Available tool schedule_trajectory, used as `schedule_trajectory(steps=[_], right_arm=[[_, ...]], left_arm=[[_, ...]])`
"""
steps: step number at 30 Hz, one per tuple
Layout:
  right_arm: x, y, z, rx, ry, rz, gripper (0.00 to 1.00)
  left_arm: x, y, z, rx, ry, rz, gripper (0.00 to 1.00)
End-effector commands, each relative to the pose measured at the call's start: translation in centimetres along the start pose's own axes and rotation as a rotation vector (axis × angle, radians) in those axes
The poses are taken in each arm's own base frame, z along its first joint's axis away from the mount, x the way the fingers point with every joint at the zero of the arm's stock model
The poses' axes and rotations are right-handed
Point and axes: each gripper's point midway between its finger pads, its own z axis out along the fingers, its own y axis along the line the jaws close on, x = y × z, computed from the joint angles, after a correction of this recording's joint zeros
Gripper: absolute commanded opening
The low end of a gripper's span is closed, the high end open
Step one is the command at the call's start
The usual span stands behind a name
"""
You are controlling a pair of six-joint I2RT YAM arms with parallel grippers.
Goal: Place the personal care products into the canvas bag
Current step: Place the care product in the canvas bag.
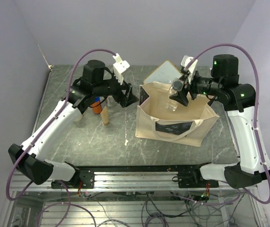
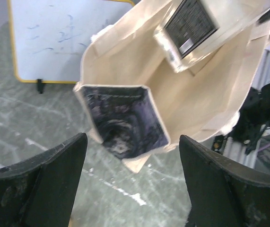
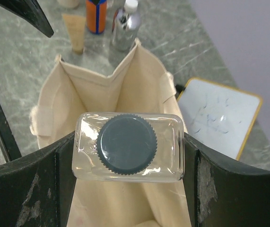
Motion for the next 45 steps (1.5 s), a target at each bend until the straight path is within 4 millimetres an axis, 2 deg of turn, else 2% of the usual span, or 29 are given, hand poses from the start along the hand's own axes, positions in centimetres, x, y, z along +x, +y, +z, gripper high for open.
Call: schedule_trajectory(steps=[1,6,12,16,21,25,30,36,41,45], right_arm=[[-2.3,-0.9,-0.1,0.006,-0.122,-0.150,0.00],[-1.2,-0.3,1.4,-0.083,-0.188,-0.094,0.00],[0.2,0.5,2.9,-0.163,-0.231,-0.055,0.00],[1.2,1.0,4.2,-0.223,-0.249,-0.039,0.00],[2.6,1.3,5.6,-0.288,-0.239,-0.036,0.00],[3.5,1.8,6.6,-0.295,-0.262,-0.049,0.00],[4.4,2.3,8.0,-0.293,-0.283,-0.066,0.00],[5.7,4.1,10.7,-0.363,-0.211,-0.081,0.00],[6.8,5.0,12.6,-0.377,-0.237,-0.073,0.00],[7.6,5.5,13.5,-0.399,-0.252,-0.076,0.00]], left_arm=[[-2.2,-1.8,2.9,0.027,-0.049,-0.127,0.87],[-0.7,-2.2,5.2,0.009,-0.003,-0.197,0.82],[1.1,-1.8,6.1,-0.031,0.008,-0.246,0.70],[1.7,-2.8,6.9,0.041,0.021,-0.237,0.63],[2.1,-3.0,6.9,0.057,0.018,-0.230,0.46],[2.3,-4.1,6.7,0.126,0.023,-0.208,0.27],[2.3,-3.5,6.4,0.081,0.022,-0.187,0.07],[2.0,-3.9,5.7,0.095,0.000,-0.159,0.07],[2.4,-4.8,5.5,0.157,0.007,-0.125,0.07],[2.3,-4.0,4.9,0.092,0.002,-0.121,0.07]])
